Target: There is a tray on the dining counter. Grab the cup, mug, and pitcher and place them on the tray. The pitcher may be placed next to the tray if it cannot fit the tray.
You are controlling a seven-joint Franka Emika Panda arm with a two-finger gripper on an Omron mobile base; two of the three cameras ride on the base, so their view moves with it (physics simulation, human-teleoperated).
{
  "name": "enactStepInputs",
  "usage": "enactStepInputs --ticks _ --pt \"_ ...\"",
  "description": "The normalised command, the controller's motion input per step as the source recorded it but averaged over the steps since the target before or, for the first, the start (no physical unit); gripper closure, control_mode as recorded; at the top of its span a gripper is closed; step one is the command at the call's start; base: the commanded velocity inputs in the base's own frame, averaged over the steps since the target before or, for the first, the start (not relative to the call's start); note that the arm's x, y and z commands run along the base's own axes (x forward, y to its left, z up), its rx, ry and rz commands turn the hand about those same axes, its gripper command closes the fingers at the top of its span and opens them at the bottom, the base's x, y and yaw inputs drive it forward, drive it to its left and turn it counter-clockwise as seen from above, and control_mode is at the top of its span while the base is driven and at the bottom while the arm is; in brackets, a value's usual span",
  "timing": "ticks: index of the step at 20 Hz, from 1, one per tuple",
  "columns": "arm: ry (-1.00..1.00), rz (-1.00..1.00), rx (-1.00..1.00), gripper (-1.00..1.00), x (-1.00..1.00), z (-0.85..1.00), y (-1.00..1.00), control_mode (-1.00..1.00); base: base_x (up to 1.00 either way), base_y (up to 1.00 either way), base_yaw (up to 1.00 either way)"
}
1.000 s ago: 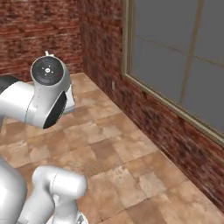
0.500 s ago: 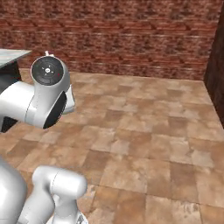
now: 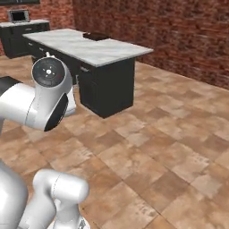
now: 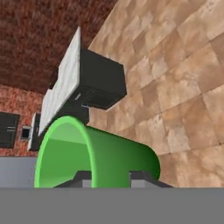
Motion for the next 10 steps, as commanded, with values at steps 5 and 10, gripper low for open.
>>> enactStepInputs --ticks 5,10 --pt "0.0 0.0 0.0 1.0 0.0 0.0 0.0 1.0 0.45 -0.07 0.83" --pt "0.0 0.0 0.0 1.0 0.0 0.0 0.0 1.0 0.82 -0.62 0.58"
